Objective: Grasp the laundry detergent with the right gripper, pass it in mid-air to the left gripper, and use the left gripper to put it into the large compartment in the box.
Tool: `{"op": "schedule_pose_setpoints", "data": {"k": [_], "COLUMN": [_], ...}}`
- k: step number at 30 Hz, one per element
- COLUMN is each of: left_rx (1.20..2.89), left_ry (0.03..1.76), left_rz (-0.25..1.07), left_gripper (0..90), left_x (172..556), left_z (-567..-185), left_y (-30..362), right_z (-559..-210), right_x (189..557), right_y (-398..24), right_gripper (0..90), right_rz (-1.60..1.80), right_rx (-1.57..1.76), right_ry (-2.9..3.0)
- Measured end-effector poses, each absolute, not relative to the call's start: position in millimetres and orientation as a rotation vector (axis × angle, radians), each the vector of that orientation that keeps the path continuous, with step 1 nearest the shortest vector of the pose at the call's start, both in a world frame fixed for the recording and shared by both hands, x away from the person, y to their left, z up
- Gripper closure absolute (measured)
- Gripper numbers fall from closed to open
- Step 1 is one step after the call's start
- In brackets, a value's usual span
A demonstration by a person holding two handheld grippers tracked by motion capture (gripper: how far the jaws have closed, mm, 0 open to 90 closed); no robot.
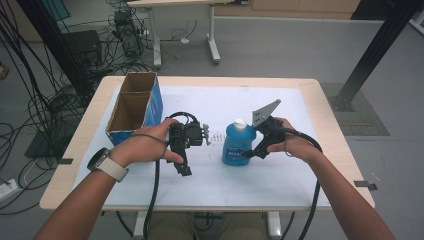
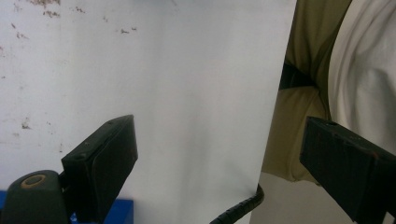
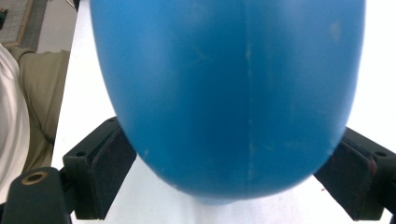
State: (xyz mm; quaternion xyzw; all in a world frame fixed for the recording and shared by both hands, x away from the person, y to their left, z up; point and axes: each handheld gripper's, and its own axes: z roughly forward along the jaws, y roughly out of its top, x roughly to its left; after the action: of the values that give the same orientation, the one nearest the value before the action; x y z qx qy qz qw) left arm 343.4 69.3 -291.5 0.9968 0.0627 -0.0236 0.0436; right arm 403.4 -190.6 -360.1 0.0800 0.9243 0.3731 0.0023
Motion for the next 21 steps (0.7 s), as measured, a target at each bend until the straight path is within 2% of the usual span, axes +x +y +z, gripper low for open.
{"op": "schedule_pose_setpoints", "data": {"k": [21], "left_rx": [3.049], "left_ry": [0.192], "left_rz": [-0.075], "left_gripper": [11.7], "left_x": [343.6], "left_z": [-291.7], "left_y": [69.3], "right_z": [-364.7], "right_x": [402.3], "right_y": [-189.0], "right_gripper": [14.8], "right_rz": [1.198], "right_rx": [0.236], "right_ry": [2.881]}}
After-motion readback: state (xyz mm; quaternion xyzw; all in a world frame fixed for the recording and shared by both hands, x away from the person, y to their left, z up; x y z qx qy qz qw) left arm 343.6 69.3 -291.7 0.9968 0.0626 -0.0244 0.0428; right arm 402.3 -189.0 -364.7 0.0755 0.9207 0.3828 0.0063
